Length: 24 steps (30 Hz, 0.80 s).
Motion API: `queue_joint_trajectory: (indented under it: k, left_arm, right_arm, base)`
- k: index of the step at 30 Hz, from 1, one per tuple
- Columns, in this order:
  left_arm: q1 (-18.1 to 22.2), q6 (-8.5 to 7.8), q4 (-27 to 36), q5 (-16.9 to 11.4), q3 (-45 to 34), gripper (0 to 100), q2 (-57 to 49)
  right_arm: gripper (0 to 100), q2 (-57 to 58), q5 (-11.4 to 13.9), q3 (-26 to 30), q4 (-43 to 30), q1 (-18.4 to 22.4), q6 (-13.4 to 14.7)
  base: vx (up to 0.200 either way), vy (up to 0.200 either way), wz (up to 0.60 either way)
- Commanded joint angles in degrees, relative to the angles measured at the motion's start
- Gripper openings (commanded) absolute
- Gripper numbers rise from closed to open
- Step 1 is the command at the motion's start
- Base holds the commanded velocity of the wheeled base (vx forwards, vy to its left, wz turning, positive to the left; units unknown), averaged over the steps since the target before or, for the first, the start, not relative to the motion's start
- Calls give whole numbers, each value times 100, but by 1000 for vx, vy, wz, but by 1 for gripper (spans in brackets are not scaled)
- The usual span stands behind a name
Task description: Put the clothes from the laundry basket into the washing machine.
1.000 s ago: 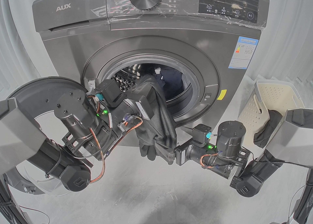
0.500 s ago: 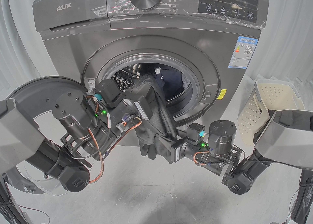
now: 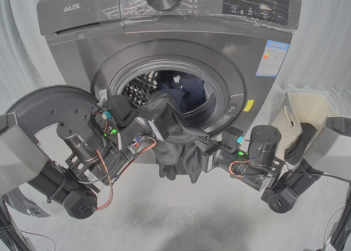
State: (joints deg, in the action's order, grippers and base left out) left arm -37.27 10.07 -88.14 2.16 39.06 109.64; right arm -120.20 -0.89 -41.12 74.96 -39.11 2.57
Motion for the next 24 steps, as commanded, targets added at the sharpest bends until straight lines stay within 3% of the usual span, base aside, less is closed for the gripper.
queue_joint_trajectory:
  k: [1, 6, 7, 24]
  left_arm:
    - [-9, 4, -19, -40, -179, 0, -66]
    - [-26, -5, -37, -75, -232, 0, -57]
    - [-44, -5, -37, -110, -294, 100, -66]
    - [26, 39, -46, -145, -812, 100, -189]
  right_arm:
    - [0, 744, 54, 403, 10, 158, -11]
    - [0, 928, 115, 535, 107, 149, 24]
    - [0, 919, 124, 508, 221, 123, 50]
    - [0, 1253, 124, 289, 370, 140, 103]
  base:
    - [0, 0, 0]
    - [0, 0, 0]
    - [0, 0, 0]
    - [0, 0, 0]
